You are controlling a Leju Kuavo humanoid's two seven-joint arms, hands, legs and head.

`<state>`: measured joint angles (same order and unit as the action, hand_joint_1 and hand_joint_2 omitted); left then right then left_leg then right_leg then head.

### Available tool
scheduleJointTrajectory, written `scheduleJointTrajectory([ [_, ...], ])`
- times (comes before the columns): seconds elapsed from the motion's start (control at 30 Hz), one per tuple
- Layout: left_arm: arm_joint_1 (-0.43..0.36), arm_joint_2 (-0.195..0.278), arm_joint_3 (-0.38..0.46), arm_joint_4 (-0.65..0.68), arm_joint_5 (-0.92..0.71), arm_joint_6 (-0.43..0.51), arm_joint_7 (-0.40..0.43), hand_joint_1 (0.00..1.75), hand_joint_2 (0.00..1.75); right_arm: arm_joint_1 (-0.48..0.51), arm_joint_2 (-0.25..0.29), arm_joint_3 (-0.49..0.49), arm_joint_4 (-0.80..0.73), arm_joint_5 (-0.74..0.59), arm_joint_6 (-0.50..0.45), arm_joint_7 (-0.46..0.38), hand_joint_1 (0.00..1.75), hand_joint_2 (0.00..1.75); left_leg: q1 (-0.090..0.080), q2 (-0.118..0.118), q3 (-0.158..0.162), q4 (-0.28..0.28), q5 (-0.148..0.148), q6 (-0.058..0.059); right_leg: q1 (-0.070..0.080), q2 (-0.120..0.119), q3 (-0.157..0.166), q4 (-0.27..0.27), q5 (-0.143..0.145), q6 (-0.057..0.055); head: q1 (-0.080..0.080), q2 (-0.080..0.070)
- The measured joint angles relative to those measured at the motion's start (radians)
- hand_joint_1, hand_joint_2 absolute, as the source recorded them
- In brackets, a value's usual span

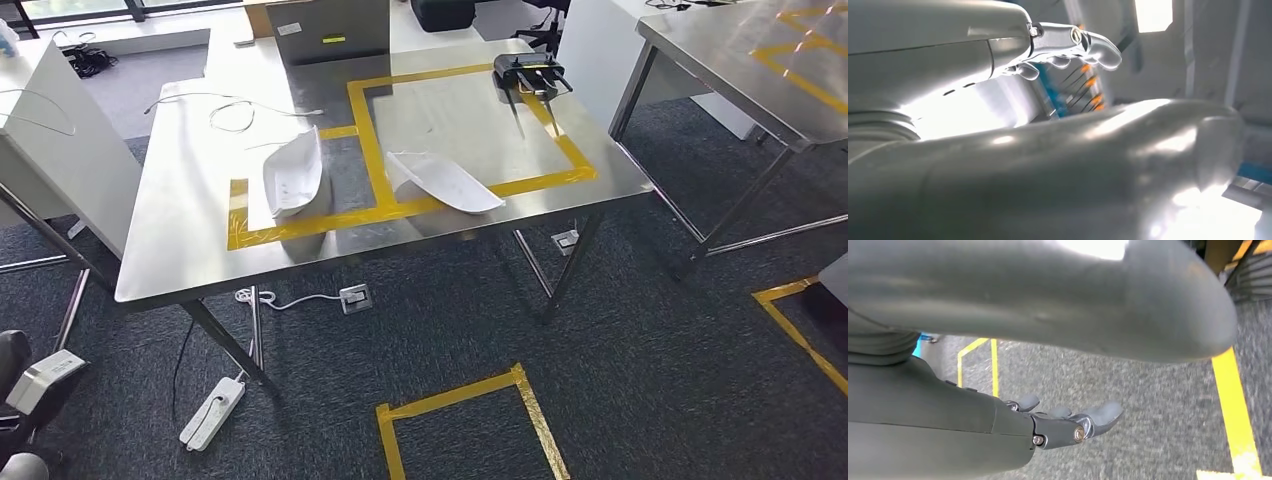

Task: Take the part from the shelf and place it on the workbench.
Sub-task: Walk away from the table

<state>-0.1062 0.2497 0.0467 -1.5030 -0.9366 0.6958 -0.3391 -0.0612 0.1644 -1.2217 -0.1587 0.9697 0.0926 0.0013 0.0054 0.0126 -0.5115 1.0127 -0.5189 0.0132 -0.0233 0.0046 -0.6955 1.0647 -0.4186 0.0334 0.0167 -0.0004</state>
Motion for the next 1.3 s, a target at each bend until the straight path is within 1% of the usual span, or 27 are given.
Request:
scheduleJointTrajectory([
  [0.07, 0.039, -0.003, 0.009, 0.012, 0.023, 0.0, -0.012, 0.0, 0.0, 0.001, 0.003, 0.0, 0.0, -0.005, -0.002, -0.018, 0.0, 0.0, -0.001, 0.002, -0.028, 0.001, 0.026, 0.01, 0.001, -0.001, -0.027, 0.114, -0.113, 0.002, 0.001, 0.0],
  [0.1, 0.051, -0.007, 0.015, 0.025, 0.031, 0.0, -0.024, 0.0, 0.0, 0.001, 0.002, -0.001, 0.0, -0.012, -0.005, -0.029, 0.0, 0.0, -0.002, 0.002, -0.044, 0.002, 0.039, 0.011, 0.003, -0.001, -0.036, 0.179, -0.152, 0.003, 0.001, 0.0],
  [0.13, 0.059, -0.015, 0.024, 0.045, 0.033, 0.0, -0.035, 0.0, 0.0, 0.0, 0.0, -0.004, 0.0, -0.024, -0.008, -0.04, 0.0, 0.0, -0.005, 0.002, -0.06, 0.004, 0.052, 0.012, 0.004, -0.001, -0.036, 0.229, -0.165, 0.002, 0.001, 0.0],
  [0.17, 0.065, -0.026, 0.033, 0.067, 0.029, 0.0, -0.046, 0.0, 0.0, -0.001, -0.003, -0.008, 0.0, -0.034, -0.01, -0.049, 0.0, 0.0, -0.007, 0.001, -0.077, 0.007, 0.064, 0.013, 0.007, -0.001, -0.022, 0.252, -0.154, 0.0, 0.001, 0.0],
  [0.2, 0.069, -0.043, 0.042, 0.09, 0.021, 0.0, -0.053, 0.0, 0.0, -0.003, -0.006, -0.012, 0.0, -0.04, -0.012, -0.051, 0.0, 0.0, -0.009, 0.001, -0.095, 0.011, 0.075, 0.012, 0.01, -0.001, 0.009, 0.237, -0.128, -0.004, 0.002, 0.0],
  [0.23, 0.072, -0.065, 0.053, 0.112, 0.017, -0.001, -0.059, 0.0, 0.0, -0.006, -0.01, -0.015, 0.0, -0.037, -0.013, -0.047, 0.0, 0.0, -0.012, 0.001, -0.11, 0.015, 0.086, 0.011, 0.014, -0.001, 0.059, 0.186, -0.105, -0.011, 0.002, 0.0],
  [0.3, 0.073, -0.115, 0.069, 0.159, 0.053, -0.016, -0.058, 0.0, 0.0, -0.012, -0.019, -0.015, -0.001, -0.019, -0.012, -0.034, 0.0, 0.0, -0.015, 0.001, -0.131, 0.02, 0.105, 0.006, 0.023, -0.002, 0.166, 0.041, -0.112, -0.028, 0.001, 0.0],
  [0.37, 0.069, -0.16, 0.075, 0.23, 0.164, -0.056, -0.057, 0.0, 0.0, -0.017, -0.027, -0.014, -0.002, -0.011, -0.01, -0.031, 0.0, 0.0, -0.015, 0.002, -0.134, 0.017, 0.121, -0.004, 0.029, -0.004, 0.211, -0.043, -0.136, -0.04, 0.002, 0.0],
  [0.43, 0.065, -0.193, 0.079, 0.329, 0.29, -0.099, -0.072, 0.0, 0.0, -0.018, -0.033, -0.014, -0.002, -0.011, -0.005, -0.035, 0.0, 0.0, -0.014, 0.003, -0.135, 0.008, 0.136, -0.016, 0.028, -0.005, 0.2, -0.058, -0.116, -0.051, 0.004, 0.0],
  [0.47, 0.059, -0.205, 0.084, 0.392, 0.348, -0.13, -0.075, 0.0, 0.0, -0.018, -0.036, -0.014, -0.002, -0.008, -0.001, -0.036, 0.0, 0.0, -0.013, 0.0, -0.142, 0.013, 0.125, -0.022, 0.025, -0.007, 0.192, -0.064, -0.101, -0.058, 0.004, 0.0],
  [0.53, 0.03, -0.222, 0.103, 0.556, 0.45, -0.219, -0.04, 0.0, 0.0, -0.019, -0.042, -0.012, -0.002, 0.008, 0.009, -0.033, 0.0, 0.0, -0.009, -0.006, -0.165, 0.072, 0.046, -0.035, 0.018, -0.011, 0.167, -0.075, -0.068, -0.066, 0.003, 0.0],
  [0.6, 0.006, -0.231, 0.122, 0.736, 0.497, -0.281, 0.03, 0.0, 0.0, -0.019, -0.047, -0.005, -0.002, 0.029, 0.019, -0.026, 0.0, 0.0, -0.001, -0.008, -0.187, 0.189, -0.05, -0.048, 0.016, -0.011, 0.136, -0.076, -0.04, -0.067, 0.002, 0.0],
  [0.63, 0.003, -0.235, 0.128, 0.817, 0.499, -0.303, 0.079, 0.0, 0.0, -0.017, -0.049, -0.001, -0.002, 0.035, 0.02, -0.02, 0.0, 0.0, 0.003, -0.008, -0.188, 0.241, -0.068, -0.053, 0.015, -0.009, 0.12, -0.074, -0.028, -0.065, 0.002, 0.0],
  [0.7, 0.007, -0.245, 0.14, 0.958, 0.516, -0.384, 0.229, 0.0, 0.0, -0.014, -0.053, 0.003, -0.002, 0.043, 0.017, -0.001, 0.0, 0.0, 0.008, -0.008, -0.152, 0.266, -0.04, -0.058, 0.013, -0.008, 0.089, -0.067, -0.007, -0.059, 0.002, 0.0],
  [0.73, 0.014, -0.25, 0.151, 1.018, 0.538, -0.442, 0.334, 0.0, 0.0, -0.013, -0.054, 0.005, -0.002, 0.048, 0.015, 0.013, 0.0, 0.0, 0.01, -0.008, -0.109, 0.226, -0.015, -0.06, 0.011, -0.007, 0.074, -0.061, 0.001, -0.055, 0.002, 0.0],
  [0.77, 0.024, -0.255, 0.165, 1.065, 0.563, -0.493, 0.436, 0.0, 0.0, -0.013, -0.057, 0.008, -0.002, 0.054, 0.013, 0.029, 0.0, 0.0, 0.011, -0.008, -0.055, 0.159, -0.01, -0.061, 0.01, -0.006, 0.06, -0.053, 0.008, -0.049, 0.002, 0.0],
  [0.83, 0.046, -0.269, 0.194, 1.136, 0.599, -0.55, 0.581, 0.0, 0.0, -0.012, -0.064, 0.015, -0.003, 0.063, 0.011, 0.053, 0.0, 0.0, 0.008, -0.012, 0.027, 0.039, -0.029, -0.052, 0.011, -0.003, 0.043, -0.04, 0.02, -0.035, 0.004, 0.0],
  [0.87, 0.056, -0.276, 0.208, 1.162, 0.61, -0.561, 0.606, 0.0, 0.0, -0.011, -0.068, 0.017, -0.003, 0.063, 0.008, 0.058, 0.0, 0.0, 0.005, -0.014, 0.041, 0.01, -0.042, -0.043, 0.011, -0.003, 0.04, -0.038, 0.027, -0.027, 0.004, 0.0],
  [0.93, 0.07, -0.293, 0.232, 1.206, 0.618, -0.586, 0.602, 0.0, 0.0, -0.009, -0.074, 0.017, -0.003, 0.053, 0.001, 0.058, 0.0, 0.0, 0.002, -0.016, 0.027, 0.005, -0.034, -0.02, 0.009, -0.006, 0.039, -0.042, 0.039, -0.01, 0.004, 0.0],
  [0.97, 0.073, -0.3, 0.239, 1.224, 0.608, -0.599, 0.599, 0.0, 0.0, -0.008, -0.076, 0.017, -0.003, 0.049, -0.002, 0.056, 0.0, 0.0, 0.002, -0.015, 0.019, 0.005, -0.025, -0.009, 0.007, -0.006, 0.035, -0.036, 0.03, -0.004, 0.004, 0.0],
  [1.0, 0.074, -0.307, 0.242, 1.239, 0.585, -0.612, 0.604, 0.0, 0.0, -0.007, -0.077, 0.017, -0.003, 0.047, -0.004, 0.057, 0.0, 0.0, 0.002, -0.014, 0.008, 0.004, -0.013, 0.001, 0.005, -0.006, 0.027, -0.015, 0.0, 0.002, 0.004, 0.0],
  [1.1, 0.076, -0.321, 0.224, 1.272, 0.475, -0.644, 0.646, 0.0, 0.0, -0.009, -0.08, 0.017, -0.003, 0.058, -0.004, 0.071, 0.0, 0.0, 0.0, -0.011, -0.034, 0.004, 0.024, 0.016, 0.006, -0.005, -0.01, 0.149, -0.159, 0.009, 0.006, 0.0],
  [1.13, 0.076, -0.324, 0.21, 1.28, 0.44, -0.65, 0.656, 0.0, 0.0, -0.009, -0.081, 0.018, -0.003, 0.062, -0.003, 0.075, 0.0, 0.0, -0.002, -0.009, -0.049, 0.005, 0.037, 0.016, 0.007, -0.005, -0.015, 0.207, -0.188, 0.009, 0.006, 0.0],
  [1.17, 0.077, -0.326, 0.196, 1.286, 0.412, -0.651, 0.662, 0.0, 0.0, -0.011, -0.082, 0.018, -0.003, 0.065, -0.002, 0.078, 0.0, 0.0, -0.004, -0.009, -0.064, 0.007, 0.049, 0.016, 0.008, -0.005, -0.008, 0.242, -0.191, 0.008, 0.006, 0.0],
  [1.2, 0.077, -0.327, 0.182, 1.291, 0.39, -0.649, 0.666, 0.0, 0.0, -0.012, -0.082, 0.018, -0.003, 0.066, -0.002, 0.08, 0.0, 0.0, -0.006, -0.008, -0.08, 0.01, 0.061, 0.016, 0.01, -0.005, 0.015, 0.244, -0.174, 0.004, 0.007, 0.0],
  [1.23, 0.076, -0.327, 0.169, 1.294, 0.375, -0.647, 0.667, 0.0, 0.0, -0.013, -0.081, 0.018, -0.003, 0.067, -0.001, 0.082, 0.0, 0.0, -0.008, -0.008, -0.095, 0.012, 0.072, 0.014, 0.012, -0.005, 0.056, 0.207, -0.148, -0.001, 0.007, 0.0],
  [1.3, 0.074, -0.327, 0.148, 1.298, 0.366, -0.642, 0.662, 0.0, 0.0, -0.018, -0.081, 0.018, -0.003, 0.067, -0.001, 0.083, 0.0, 0.0, -0.011, -0.007, -0.116, 0.016, 0.091, 0.008, 0.019, -0.004, 0.174, 0.054, -0.131, -0.017, 0.007, 0.0],
])
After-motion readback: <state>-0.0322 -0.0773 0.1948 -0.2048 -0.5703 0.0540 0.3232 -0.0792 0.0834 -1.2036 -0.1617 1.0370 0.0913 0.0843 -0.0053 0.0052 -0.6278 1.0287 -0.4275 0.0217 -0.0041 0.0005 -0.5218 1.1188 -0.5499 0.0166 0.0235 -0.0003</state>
